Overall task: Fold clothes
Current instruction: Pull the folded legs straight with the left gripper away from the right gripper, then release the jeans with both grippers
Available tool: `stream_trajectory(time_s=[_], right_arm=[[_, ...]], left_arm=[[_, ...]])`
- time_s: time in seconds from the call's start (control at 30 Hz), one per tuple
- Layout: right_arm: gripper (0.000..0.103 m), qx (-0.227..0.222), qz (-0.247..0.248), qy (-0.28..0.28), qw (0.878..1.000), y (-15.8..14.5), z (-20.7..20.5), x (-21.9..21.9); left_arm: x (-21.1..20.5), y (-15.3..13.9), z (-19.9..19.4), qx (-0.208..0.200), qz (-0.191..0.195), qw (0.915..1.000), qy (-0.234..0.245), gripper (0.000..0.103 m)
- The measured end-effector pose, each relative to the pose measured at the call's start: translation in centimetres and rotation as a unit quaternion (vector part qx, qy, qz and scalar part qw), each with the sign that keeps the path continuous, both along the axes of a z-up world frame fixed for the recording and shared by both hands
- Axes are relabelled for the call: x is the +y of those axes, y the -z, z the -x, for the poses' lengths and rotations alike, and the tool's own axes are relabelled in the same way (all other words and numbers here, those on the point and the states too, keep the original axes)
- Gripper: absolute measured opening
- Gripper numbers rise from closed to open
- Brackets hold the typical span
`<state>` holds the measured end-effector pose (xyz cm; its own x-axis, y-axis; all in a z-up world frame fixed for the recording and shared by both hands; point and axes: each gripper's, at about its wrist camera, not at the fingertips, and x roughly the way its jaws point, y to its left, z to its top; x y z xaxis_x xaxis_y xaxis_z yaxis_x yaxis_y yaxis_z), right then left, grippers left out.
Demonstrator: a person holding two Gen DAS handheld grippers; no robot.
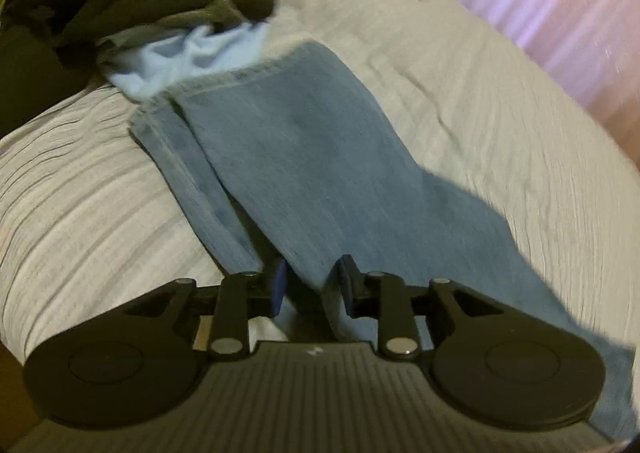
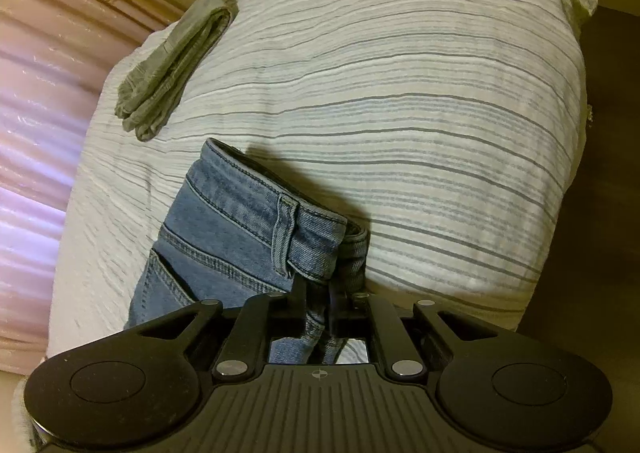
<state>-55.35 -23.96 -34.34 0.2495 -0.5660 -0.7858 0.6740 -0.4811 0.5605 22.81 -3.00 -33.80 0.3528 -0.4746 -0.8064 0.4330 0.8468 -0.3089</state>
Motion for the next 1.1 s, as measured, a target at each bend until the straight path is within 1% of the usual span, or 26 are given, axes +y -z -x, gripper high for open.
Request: stream_trajectory(time_s=[0.1, 0.13, 0.17, 0.2, 0.23, 0.27, 0.33, 0.37, 0.4, 0.43, 0.47, 0.5, 0.53, 0.6, 0.63, 0.73, 0.83, 0.97, 1.07, 1.1], right_arm=[[0.006, 0.000, -0.005, 0.008, 1.000, 0.0, -0.2, -0.1], [0.006, 0.000, -0.006, 0.011, 1.000, -0.1, -0.2, -0.2], [0.007, 0.001, -0.008, 0.013, 1.000, -0.2, -0.2, -0.2], [0.007, 0.005, -0.010, 0.010, 1.000, -0.3, -0.3, -0.4], [0.006, 0.010, -0.011, 0.007, 1.000, -0.4, -0.4, -0.5], [0.006, 0.014, -0.013, 0.004, 1.000, -0.5, -0.5, -0.6], [0.007, 0.018, -0.014, 0.003, 1.000, -0.6, -0.6, -0.7], [0.007, 0.018, -0.014, 0.005, 1.000, -0.5, -0.6, -0.6], [0.007, 0.019, -0.014, 0.007, 1.000, -0.5, -0.7, -0.6], [0.006, 0.020, -0.012, 0.007, 1.000, -0.6, -0.7, -0.5], [0.006, 0.021, -0.011, 0.007, 1.000, -0.6, -0.8, -0.4], [0.006, 0.021, -0.009, 0.007, 1.000, -0.7, -0.8, -0.3], [0.006, 0.021, -0.008, 0.006, 1.000, -0.7, -0.8, -0.3], [0.007, 0.023, -0.004, 0.007, 1.000, -1.0, -0.9, -0.2], [0.006, 0.025, -0.001, 0.008, 1.000, -1.2, -1.0, -0.1], [0.006, 0.048, 0.019, 0.010, 0.999, -2.8, -1.7, 0.6], [0.006, 0.047, 0.027, 0.016, 0.998, -3.3, -1.8, 1.2], [0.006, 0.044, 0.017, 0.017, 0.999, -2.6, -1.6, 0.5], [0.006, 0.049, 0.012, 0.014, 0.999, -1.9, -1.6, 0.7], [0.007, 0.057, 0.003, 0.008, 0.998, -1.5, -1.7, 0.7]], left_arm=[[0.3, 0.8, -2.2, 0.022, 0.022, 0.9984, -0.047, 0.027], [0.5, 0.9, -2.8, 0.024, 0.027, 0.9977, -0.057, 0.025], [0.6, 1.0, -3.3, 0.026, 0.033, 0.9969, -0.066, 0.014], [0.8, 0.9, -3.6, 0.023, 0.039, 0.9965, -0.071, 0.009], [0.9, 0.4, -3.5, 0.005, 0.040, 0.9967, -0.070, 0.001], [1.0, -0.3, -3.1, -0.019, 0.040, 0.9973, -0.059, 0.001], [1.2, -1.6, -1.9, -0.071, 0.025, 0.9969, -0.023, 0.001], [1.3, -1.6, -1.5, -0.083, 0.011, 0.9965, -0.009, 0.002], [1.4, -1.2, -1.3, -0.085, -0.007, 0.9963, 0.001, 0.003], [1.7, -0.5, -1.7, -0.072, -0.018, 0.9972, -0.001, 0.005], [2.2, 0.5, -2.7, -0.047, -0.022, 0.9984, -0.023, 0.005], [2.9, 1.4, -3.7, -0.026, -0.017, 0.9983, -0.049, 0.008], [3.2, 1.7, -4.6, -0.020, -0.009, 0.9975, -0.067, 0.010], [3.3, 1.9, -5.9, -0.020, 0.001, 0.9955, -0.093, 0.004], [3.2, 1.8, -6.3, -0.023, 0.001, 0.9954, -0.093, 0.000], [2.8, 0.8, -6.3, -0.046, -0.017, 0.9970, -0.060, 0.000], [3.1, -0.2, -5.8, -0.074, -0.034, 0.9963, -0.029, 0.001], [2.2, -0.1, -5.2, -0.098, -0.069, 0.9928, 0.004, 0.001], [1.6, -0.3, -4.3, -0.124, -0.088, 0.9881, 0.021, 0.001], [1.5, -0.2, -4.1, -0.127, -0.099, 0.9866, 0.026, 0.001]])
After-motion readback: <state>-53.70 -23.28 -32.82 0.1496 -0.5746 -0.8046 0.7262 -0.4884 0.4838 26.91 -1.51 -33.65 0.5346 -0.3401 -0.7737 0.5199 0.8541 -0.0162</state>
